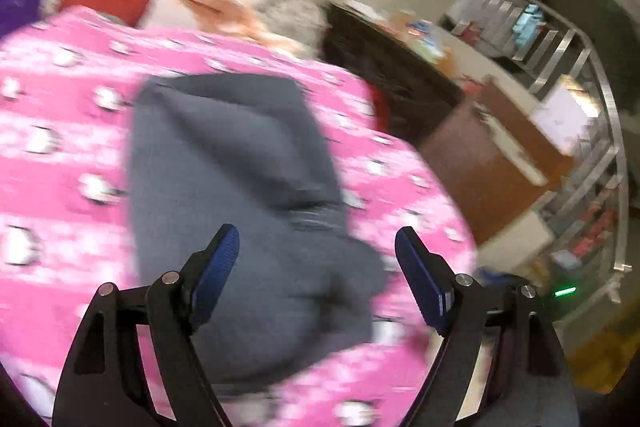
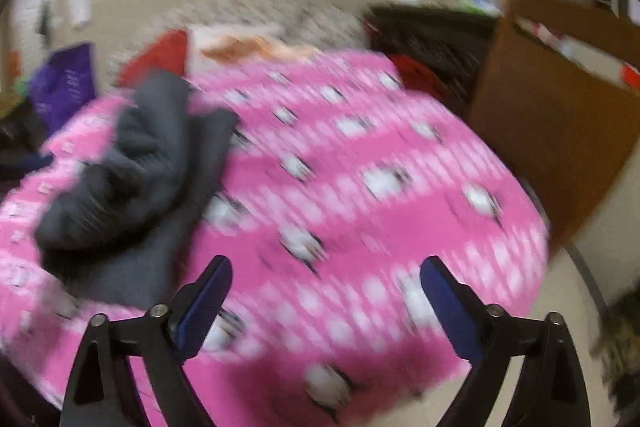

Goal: Fold large clothes

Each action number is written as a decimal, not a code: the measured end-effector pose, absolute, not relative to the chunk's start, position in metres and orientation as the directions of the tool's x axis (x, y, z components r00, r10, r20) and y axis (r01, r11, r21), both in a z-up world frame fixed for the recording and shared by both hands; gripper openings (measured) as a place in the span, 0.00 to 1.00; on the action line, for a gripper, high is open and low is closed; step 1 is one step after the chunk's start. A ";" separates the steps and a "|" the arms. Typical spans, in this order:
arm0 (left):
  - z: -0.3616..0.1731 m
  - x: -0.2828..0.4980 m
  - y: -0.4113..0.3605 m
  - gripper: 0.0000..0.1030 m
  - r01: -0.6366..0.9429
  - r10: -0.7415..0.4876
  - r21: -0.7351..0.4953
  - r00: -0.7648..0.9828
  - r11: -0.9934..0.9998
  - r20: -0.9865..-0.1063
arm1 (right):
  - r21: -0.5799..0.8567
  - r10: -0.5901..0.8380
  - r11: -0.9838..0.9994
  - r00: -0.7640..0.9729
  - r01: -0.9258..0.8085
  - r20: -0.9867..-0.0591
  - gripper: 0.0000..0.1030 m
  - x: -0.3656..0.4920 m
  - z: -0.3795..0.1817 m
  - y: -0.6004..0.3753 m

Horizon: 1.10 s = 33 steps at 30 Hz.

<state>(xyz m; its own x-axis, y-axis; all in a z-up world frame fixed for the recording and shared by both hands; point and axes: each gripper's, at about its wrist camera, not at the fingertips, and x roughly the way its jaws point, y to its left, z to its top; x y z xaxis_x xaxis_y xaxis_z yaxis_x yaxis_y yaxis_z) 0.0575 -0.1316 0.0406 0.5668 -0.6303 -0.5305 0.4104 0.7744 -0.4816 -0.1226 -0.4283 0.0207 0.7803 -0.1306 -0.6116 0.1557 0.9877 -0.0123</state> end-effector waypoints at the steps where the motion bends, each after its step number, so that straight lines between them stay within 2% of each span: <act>1: 0.035 0.061 -0.122 0.78 0.364 -0.561 -0.430 0.601 0.826 -0.569 | 0.002 -0.098 0.992 0.797 0.124 -0.596 0.83 -0.120 0.027 -0.423; 3: 0.025 0.061 -0.112 0.72 0.313 -0.493 -0.384 0.621 0.869 -0.609 | 0.048 0.007 0.999 0.828 0.024 -0.560 0.72 -0.107 0.043 -0.406; 4: 0.018 0.061 -0.109 0.66 0.293 -0.472 -0.372 0.614 0.881 -0.632 | 0.065 0.053 0.998 0.833 -0.020 -0.551 0.66 -0.100 0.048 -0.396; 5: 0.014 0.058 -0.110 0.59 0.287 -0.462 -0.363 0.607 0.886 -0.646 | 0.078 0.100 0.995 0.833 -0.069 -0.545 0.56 -0.092 0.051 -0.385; 6: 0.012 0.055 -0.112 0.56 0.285 -0.447 -0.345 0.607 0.894 -0.657 | 0.082 0.129 0.992 0.829 -0.100 -0.544 0.45 -0.084 0.053 -0.375; 10: 0.001 0.040 -0.125 0.53 0.331 -0.436 -0.289 0.592 0.898 -0.678 | 0.131 0.283 0.958 0.787 -0.254 -0.548 0.34 -0.043 0.059 -0.326; 13: -0.007 0.031 -0.130 0.53 0.358 -0.430 -0.259 0.571 0.897 -0.699 | 0.168 0.357 0.931 0.712 -0.324 -0.605 0.30 -0.014 0.045 -0.296; 14: -0.009 0.031 -0.131 0.53 0.359 -0.428 -0.257 0.567 0.897 -0.703 | 0.156 0.348 0.932 0.683 -0.328 -0.643 0.24 -0.008 0.036 -0.290; 17: -0.021 0.029 -0.133 0.53 0.366 -0.443 -0.275 0.540 0.889 -0.716 | 0.055 0.229 0.958 0.633 -0.282 -0.739 0.24 -0.008 0.001 -0.290; 19: -0.029 0.030 -0.138 0.53 0.381 -0.451 -0.276 0.515 0.882 -0.729 | 0.109 0.235 0.963 0.572 -0.245 -0.786 0.24 -0.012 -0.033 -0.305; 22: -0.032 0.020 -0.148 0.54 0.405 -0.403 -0.184 0.563 0.895 -0.721 | 0.192 0.300 0.952 0.612 -0.236 -0.732 0.24 -0.023 -0.048 -0.320; 25: -0.015 0.018 -0.140 0.53 0.383 -0.437 -0.243 0.584 0.891 -0.684 | 0.182 0.294 0.954 0.619 -0.240 -0.728 0.27 -0.022 -0.045 -0.314; 29: 0.020 0.024 -0.136 0.53 0.412 -0.504 -0.295 0.635 0.862 -0.585 | 0.193 0.303 0.951 0.601 -0.242 -0.739 0.28 -0.020 -0.030 -0.322; 33: 0.008 0.044 -0.147 0.53 0.402 -0.524 -0.337 0.603 0.851 -0.602 | 0.200 0.265 0.964 0.688 -0.175 -0.676 0.28 -0.014 0.016 -0.332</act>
